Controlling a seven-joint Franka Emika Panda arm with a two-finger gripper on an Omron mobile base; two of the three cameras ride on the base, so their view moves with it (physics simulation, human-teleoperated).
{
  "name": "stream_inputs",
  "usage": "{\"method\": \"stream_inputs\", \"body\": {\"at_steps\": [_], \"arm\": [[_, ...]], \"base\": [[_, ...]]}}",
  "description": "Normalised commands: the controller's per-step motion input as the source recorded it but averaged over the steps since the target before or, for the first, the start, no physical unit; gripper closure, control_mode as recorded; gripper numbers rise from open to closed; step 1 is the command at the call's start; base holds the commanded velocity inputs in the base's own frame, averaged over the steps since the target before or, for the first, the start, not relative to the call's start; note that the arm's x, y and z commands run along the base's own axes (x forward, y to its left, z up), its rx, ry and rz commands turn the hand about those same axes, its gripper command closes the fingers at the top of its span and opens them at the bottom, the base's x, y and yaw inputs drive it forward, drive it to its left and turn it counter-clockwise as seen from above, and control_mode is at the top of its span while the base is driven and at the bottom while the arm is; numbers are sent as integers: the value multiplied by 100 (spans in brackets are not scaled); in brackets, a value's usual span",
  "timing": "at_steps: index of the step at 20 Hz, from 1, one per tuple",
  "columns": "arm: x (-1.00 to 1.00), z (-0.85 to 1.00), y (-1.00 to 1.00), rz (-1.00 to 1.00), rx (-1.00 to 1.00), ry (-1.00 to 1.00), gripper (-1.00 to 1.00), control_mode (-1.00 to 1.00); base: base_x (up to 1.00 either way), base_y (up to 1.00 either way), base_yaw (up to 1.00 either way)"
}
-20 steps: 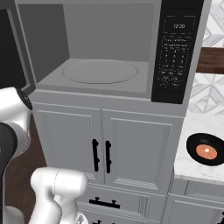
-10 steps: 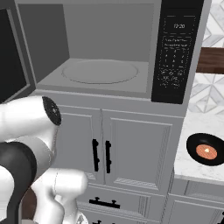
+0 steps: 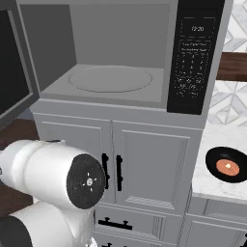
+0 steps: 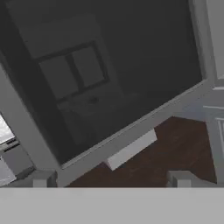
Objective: Open the microwave, place the bowl with waffle inside the microwave, then close the microwave door and turn it on.
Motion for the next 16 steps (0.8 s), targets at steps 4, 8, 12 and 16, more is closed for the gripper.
{"method": "stream_inputs", "body": {"at_steps": [4,8,12,16], "arm": [[31,0,-100,-55,-8,18,-100,-100],[49,0,-100,-51,-9,21,-100,-100],[44,-14,-100,-53,-4,26,-100,-100],[18,-36,-100,-51,0,27,-100,-100]], "base": [[0,0,0],[0,0,0],[0,0,0],[0,0,0]]}}
